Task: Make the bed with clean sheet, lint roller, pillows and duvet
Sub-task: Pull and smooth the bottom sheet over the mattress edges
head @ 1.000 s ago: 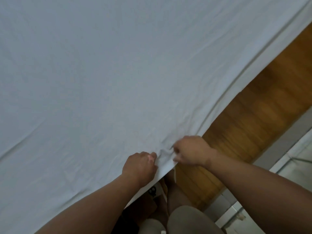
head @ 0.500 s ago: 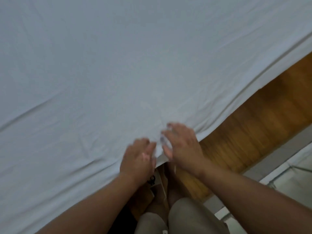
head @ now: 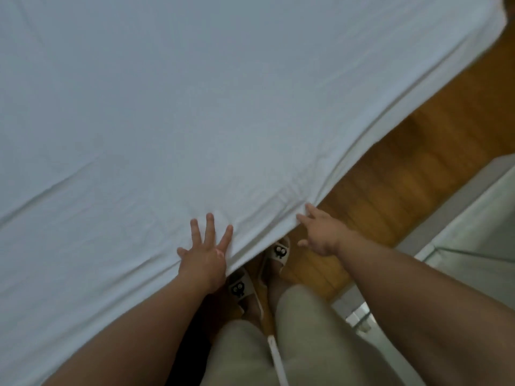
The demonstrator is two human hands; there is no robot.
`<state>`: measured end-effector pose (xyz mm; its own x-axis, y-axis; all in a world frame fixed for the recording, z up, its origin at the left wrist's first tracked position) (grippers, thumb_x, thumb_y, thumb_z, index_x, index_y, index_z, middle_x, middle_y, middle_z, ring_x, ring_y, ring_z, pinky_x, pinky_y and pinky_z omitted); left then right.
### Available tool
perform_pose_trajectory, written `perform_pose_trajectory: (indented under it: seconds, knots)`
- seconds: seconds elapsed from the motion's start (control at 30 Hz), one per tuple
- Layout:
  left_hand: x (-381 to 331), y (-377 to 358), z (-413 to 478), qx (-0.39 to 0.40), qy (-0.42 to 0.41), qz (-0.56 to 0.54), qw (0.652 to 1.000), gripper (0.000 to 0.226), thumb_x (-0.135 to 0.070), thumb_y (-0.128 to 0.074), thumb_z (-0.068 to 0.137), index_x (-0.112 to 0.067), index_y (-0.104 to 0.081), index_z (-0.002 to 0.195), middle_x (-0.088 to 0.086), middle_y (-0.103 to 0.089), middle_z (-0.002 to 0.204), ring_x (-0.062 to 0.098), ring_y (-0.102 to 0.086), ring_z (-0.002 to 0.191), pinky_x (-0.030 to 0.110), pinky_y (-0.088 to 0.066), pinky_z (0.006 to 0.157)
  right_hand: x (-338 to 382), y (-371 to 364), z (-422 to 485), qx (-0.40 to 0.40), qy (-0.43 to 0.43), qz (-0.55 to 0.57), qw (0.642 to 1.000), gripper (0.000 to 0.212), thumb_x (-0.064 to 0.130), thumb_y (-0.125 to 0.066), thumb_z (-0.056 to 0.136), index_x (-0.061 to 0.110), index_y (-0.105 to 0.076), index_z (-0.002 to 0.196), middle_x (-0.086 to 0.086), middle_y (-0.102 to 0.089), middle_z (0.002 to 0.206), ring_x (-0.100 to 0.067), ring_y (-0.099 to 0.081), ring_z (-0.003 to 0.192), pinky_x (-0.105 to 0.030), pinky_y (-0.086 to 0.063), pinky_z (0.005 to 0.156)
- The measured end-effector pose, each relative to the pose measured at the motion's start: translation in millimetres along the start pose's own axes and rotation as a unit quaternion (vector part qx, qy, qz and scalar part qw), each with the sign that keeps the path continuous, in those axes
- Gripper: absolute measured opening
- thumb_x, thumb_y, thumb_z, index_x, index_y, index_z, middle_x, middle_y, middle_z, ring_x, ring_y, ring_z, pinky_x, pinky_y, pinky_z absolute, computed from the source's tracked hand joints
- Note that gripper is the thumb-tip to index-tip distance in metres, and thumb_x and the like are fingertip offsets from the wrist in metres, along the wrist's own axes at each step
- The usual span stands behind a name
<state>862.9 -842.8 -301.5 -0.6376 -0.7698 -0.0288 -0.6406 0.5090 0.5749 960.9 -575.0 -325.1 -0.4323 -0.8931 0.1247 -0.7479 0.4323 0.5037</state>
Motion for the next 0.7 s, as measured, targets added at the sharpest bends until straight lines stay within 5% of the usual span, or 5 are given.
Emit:
perform_pose_trajectory:
  seconds: [0.1,0.2,0.37,0.5,0.7]
  knots:
    - [-16,28,-18,0.103,-0.030,-0.100,0.989,0.081,-0.049,-0.058,0.093,-0.030,-0.014,0.158,0.009,-0.014,0.165,0.031,-0.020,0.149,0.041,-0.034,0.113,-38,11,-37,0.021,-0.029,0.083,0.996,0.083,0.058,-0.055,0.094,0.016,-0.022,0.158,-0.012,-0.025,0.163,-0.028,-0.023,0.150,-0.041,-0.031,0.118]
    - [-39,71,-26,0.061,-0.018,-0.145,0.987,0.067,-0.054,-0.050,0.097,-0.019,-0.035,0.151,0.005,-0.052,0.145,0.023,-0.048,0.133,0.030,-0.038,0.105,-79,36,-89,-0.052,-0.033,0.206,0.977,0.080,0.065,-0.060,0.085,0.022,-0.042,0.150,-0.006,-0.045,0.151,-0.024,-0.044,0.138,-0.037,-0.039,0.112]
    - [-107,149,-18,0.008,-0.021,-0.181,0.983,0.050,-0.055,-0.050,0.096,-0.015,-0.061,0.125,0.001,-0.066,0.121,0.022,-0.060,0.114,0.030,-0.042,0.088,-187,61,-172,-0.090,-0.086,0.361,0.924,0.067,0.058,-0.061,0.091,0.024,-0.046,0.147,-0.001,-0.049,0.146,-0.019,-0.048,0.133,-0.029,-0.040,0.105]
    - [-177,204,12,0.014,-0.010,-0.172,0.985,0.057,-0.056,-0.046,0.097,-0.004,-0.061,0.112,0.011,-0.068,0.112,0.025,-0.063,0.103,0.030,-0.038,0.073,-292,60,-205,-0.100,-0.166,0.408,0.892,0.070,0.063,-0.055,0.090,0.024,-0.044,0.148,-0.001,-0.053,0.146,-0.018,-0.052,0.130,-0.024,-0.039,0.099]
    - [-277,309,59,0.000,0.040,-0.212,0.977,0.045,-0.054,-0.047,0.098,-0.018,-0.068,0.116,0.001,-0.066,0.119,0.018,-0.061,0.104,0.033,-0.046,0.093,-429,110,-221,-0.081,-0.214,0.497,0.837,0.066,0.059,-0.054,0.095,0.017,-0.048,0.146,-0.003,-0.050,0.149,-0.020,-0.048,0.135,-0.029,-0.038,0.107]
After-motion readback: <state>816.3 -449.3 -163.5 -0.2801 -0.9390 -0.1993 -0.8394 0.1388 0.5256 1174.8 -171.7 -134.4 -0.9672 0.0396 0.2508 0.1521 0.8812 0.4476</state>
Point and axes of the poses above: each hand's wrist, its own z-axis towards the middle knuckle, its own y-axis out of the back of the hand, x = y × z, the point moved 4 cm from there along z, towards the middle knuckle
